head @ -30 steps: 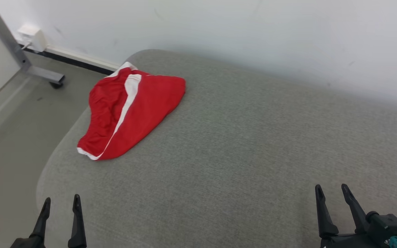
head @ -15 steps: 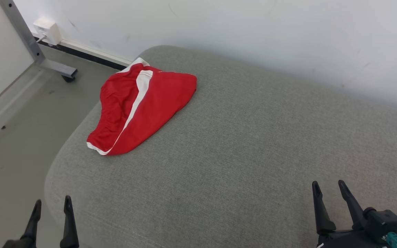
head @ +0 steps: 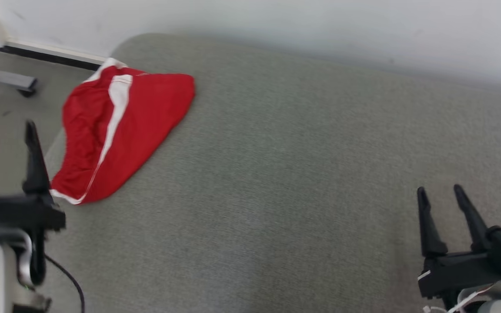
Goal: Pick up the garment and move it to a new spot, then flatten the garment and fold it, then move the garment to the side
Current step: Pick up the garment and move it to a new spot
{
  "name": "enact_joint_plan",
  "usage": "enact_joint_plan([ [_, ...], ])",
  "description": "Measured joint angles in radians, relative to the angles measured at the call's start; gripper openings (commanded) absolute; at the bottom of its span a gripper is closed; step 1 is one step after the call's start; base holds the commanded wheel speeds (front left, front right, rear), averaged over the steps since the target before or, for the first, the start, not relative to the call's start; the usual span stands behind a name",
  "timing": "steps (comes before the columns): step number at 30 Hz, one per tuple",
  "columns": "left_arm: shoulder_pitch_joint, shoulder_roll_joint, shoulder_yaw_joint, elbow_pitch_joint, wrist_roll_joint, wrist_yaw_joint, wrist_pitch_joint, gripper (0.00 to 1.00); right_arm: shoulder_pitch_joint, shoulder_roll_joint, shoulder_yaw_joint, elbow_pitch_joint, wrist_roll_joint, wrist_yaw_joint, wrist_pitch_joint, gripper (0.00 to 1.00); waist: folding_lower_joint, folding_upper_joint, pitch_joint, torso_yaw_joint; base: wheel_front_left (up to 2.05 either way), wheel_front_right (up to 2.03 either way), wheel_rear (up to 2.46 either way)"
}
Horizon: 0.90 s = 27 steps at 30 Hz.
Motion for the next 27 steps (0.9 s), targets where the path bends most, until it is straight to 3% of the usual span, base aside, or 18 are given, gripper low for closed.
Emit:
enact_joint_plan([
  [12, -0.310, 0.146, -0.012, 0.150, -0.047, -0.005, 0.062, 1.00, -0.020, -0.004, -0.082, -0.114, -0.033, 0.000, 0.020, 1.00, 0.0001, 0.0001, 0.144, -0.148, 0.00, 0.00, 0.00],
  [23, -0.461, 0.244, -0.034, 0.453, -0.129, -0.008, 0.203, 1.00, -0.024, 0.010, -0.122, -0.179, -0.048, 0.000, 0.021, 1.00, 0.0002, 0.0002, 0.283, -0.272, 0.00, 0.00, 0.00],
  [27, -0.484, 0.256, -0.062, 0.542, -0.166, -0.008, 0.233, 1.00, -0.029, 0.012, -0.129, -0.188, -0.053, 0.000, 0.024, 1.00, 0.0001, 0.0002, 0.315, -0.304, 0.00, 0.00, 0.00],
])
